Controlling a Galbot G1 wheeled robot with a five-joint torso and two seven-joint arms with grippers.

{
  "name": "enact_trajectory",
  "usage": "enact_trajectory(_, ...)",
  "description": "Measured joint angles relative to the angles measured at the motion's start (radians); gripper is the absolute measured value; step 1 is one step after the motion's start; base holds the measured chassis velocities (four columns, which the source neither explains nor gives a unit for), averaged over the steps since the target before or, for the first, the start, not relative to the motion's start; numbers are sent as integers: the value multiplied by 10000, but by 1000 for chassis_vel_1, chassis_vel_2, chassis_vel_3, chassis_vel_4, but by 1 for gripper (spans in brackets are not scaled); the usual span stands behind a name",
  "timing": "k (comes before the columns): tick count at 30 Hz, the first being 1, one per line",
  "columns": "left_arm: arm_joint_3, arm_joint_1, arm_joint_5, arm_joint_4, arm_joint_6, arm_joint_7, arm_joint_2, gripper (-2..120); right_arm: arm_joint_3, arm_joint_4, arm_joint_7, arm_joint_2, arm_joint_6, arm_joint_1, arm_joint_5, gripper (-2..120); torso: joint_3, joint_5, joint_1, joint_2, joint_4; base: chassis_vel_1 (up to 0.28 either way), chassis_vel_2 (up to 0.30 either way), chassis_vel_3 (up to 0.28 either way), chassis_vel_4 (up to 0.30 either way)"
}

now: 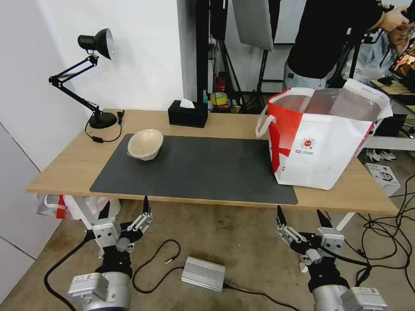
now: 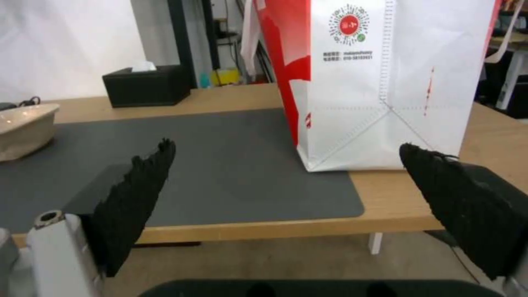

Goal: Pick up the trash from the table and place it into the takeout bag.

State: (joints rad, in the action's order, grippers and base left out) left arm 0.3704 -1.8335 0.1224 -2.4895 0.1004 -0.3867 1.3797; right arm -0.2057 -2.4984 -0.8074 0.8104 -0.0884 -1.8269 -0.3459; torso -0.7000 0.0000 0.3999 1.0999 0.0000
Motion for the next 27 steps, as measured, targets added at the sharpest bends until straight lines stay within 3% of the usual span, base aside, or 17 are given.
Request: enact_trajectory(27,81,14,36,-51,-36,-3,-47,100,-27,9,-1,30,-16,-79,161,100,0,0,0,0,0,0,0,0,0)
